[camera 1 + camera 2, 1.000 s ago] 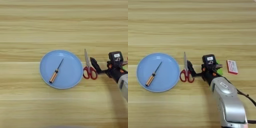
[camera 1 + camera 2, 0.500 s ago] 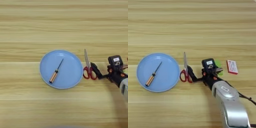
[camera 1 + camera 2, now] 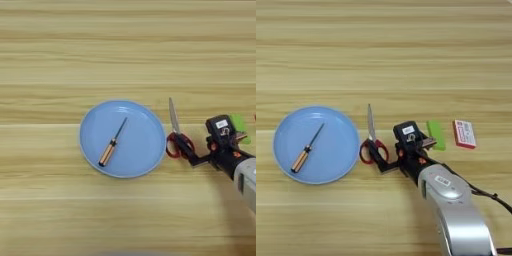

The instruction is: Move the objects on the table

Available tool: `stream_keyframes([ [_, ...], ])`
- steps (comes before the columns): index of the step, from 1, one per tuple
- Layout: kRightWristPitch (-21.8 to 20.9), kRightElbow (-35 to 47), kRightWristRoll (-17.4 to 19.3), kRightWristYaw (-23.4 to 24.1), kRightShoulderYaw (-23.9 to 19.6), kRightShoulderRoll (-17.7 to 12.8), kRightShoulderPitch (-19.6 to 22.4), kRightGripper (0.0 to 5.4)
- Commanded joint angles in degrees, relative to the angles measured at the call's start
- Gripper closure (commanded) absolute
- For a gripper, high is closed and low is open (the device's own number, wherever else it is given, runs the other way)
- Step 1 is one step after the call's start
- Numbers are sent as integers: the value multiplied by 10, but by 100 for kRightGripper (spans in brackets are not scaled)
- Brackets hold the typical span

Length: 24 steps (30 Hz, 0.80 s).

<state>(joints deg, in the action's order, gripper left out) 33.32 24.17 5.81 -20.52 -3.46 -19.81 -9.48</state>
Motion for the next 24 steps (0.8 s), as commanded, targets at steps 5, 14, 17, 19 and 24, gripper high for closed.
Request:
stream_keyframes([
  [5, -16, 1, -7, 4, -5, -13, 24, 8],
  [14, -23, -26, -13, 1, 0, -13, 30, 8],
  [17, -26, -35, -16, 0, 2, -13, 32, 8],
  [19, -28, -41, -17, 0, 2, -13, 34, 8],
  [24, -31, -46, -17, 1, 5, -10, 37, 8],
])
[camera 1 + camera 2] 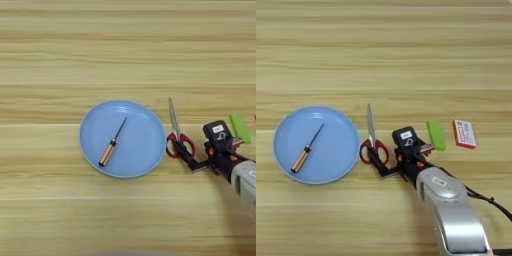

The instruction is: Move the objects on the table

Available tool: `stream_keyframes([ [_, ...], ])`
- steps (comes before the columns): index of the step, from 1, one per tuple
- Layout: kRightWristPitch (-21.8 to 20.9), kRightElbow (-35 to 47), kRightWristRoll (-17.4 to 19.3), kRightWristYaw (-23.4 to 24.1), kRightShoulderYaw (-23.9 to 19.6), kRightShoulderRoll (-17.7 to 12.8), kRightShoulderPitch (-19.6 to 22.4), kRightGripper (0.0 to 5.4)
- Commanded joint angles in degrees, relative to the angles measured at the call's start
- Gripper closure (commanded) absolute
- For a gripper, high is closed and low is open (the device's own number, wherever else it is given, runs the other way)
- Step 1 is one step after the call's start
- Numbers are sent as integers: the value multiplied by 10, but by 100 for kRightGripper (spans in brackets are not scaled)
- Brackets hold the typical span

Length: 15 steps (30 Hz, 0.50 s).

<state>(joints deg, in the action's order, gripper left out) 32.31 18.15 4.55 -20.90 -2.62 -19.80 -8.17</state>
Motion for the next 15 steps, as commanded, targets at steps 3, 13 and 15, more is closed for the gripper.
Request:
stream_keyframes([
  [3, -25, 8, -12, 10, 2, -8, 26, 8],
  [13, -27, -9, -33, 20, 19, -1, 30, 8],
  [15, -27, -10, -34, 22, 16, -2, 30, 8],
])
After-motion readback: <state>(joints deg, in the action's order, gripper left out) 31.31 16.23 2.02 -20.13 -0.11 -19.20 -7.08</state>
